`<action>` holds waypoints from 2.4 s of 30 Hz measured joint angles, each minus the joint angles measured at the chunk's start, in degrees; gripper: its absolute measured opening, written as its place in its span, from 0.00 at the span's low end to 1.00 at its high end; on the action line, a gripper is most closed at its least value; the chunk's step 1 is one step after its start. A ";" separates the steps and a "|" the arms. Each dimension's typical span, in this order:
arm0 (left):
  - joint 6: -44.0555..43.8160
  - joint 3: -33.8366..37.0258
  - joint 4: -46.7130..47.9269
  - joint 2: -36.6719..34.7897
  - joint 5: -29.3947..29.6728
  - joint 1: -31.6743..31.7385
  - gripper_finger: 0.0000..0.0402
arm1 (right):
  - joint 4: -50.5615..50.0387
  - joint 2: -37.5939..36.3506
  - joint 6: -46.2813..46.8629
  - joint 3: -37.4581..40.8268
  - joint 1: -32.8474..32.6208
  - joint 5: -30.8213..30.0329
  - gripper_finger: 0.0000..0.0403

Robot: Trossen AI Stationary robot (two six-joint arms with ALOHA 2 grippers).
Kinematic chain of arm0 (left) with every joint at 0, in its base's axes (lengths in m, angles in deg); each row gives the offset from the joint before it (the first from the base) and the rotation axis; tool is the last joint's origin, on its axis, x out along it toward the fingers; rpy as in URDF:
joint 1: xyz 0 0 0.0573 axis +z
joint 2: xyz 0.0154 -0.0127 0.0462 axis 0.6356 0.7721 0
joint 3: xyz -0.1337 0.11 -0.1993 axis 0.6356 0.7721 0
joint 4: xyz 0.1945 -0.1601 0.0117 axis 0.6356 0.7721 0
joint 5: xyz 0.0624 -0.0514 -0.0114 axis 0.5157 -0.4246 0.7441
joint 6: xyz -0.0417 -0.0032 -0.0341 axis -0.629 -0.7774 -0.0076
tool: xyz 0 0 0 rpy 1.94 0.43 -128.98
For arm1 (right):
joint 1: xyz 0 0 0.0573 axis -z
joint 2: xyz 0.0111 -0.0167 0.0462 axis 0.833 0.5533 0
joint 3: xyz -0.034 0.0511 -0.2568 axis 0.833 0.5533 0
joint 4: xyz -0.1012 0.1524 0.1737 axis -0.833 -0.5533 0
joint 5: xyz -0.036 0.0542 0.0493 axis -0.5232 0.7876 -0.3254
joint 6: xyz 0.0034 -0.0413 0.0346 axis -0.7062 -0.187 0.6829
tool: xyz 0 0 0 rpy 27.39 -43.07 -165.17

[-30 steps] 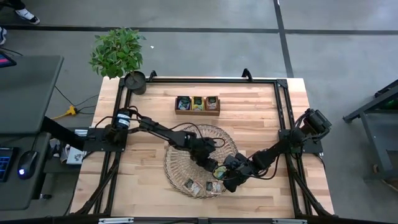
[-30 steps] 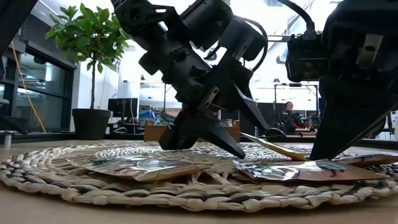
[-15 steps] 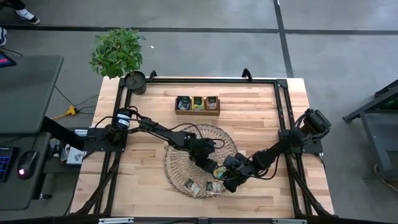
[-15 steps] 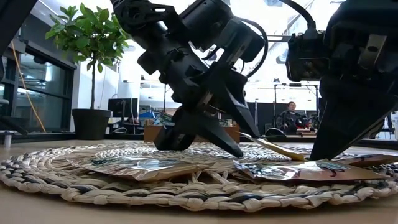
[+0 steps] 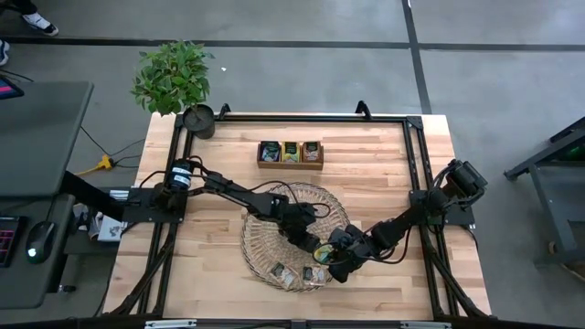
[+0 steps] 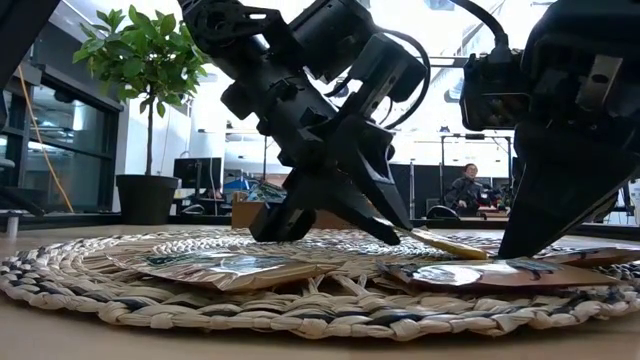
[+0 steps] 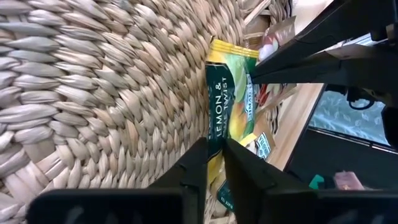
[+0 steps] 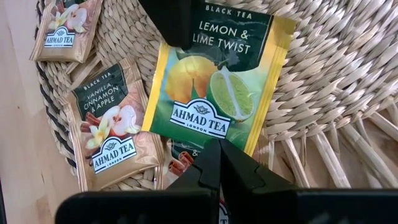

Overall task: Pick & Place Tea
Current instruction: Put the yellow tea bag in the middle section of the wooden organizer

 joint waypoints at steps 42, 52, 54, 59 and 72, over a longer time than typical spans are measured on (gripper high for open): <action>20.59 -0.37 2.20 -4.88 -3.91 4.88 0.00 | -18.32 -21.01 3.40 0.04 6.30 -5.53 0.00; 36.75 -1.11 20.98 -14.06 4.04 9.32 0.00 | -20.01 -21.07 5.72 0.04 9.40 -5.98 0.00; 39.22 -0.50 26.99 -16.34 5.97 10.00 0.00 | -20.02 -21.08 5.70 0.04 9.84 -6.01 0.00; 47.77 -0.97 29.25 -19.80 10.92 11.56 0.00 | -19.49 -21.09 3.52 -0.02 10.32 -6.97 0.00; 64.95 -16.63 51.58 -19.15 20.90 18.84 0.00 | -19.56 -21.09 -9.95 -0.02 10.32 -7.30 0.00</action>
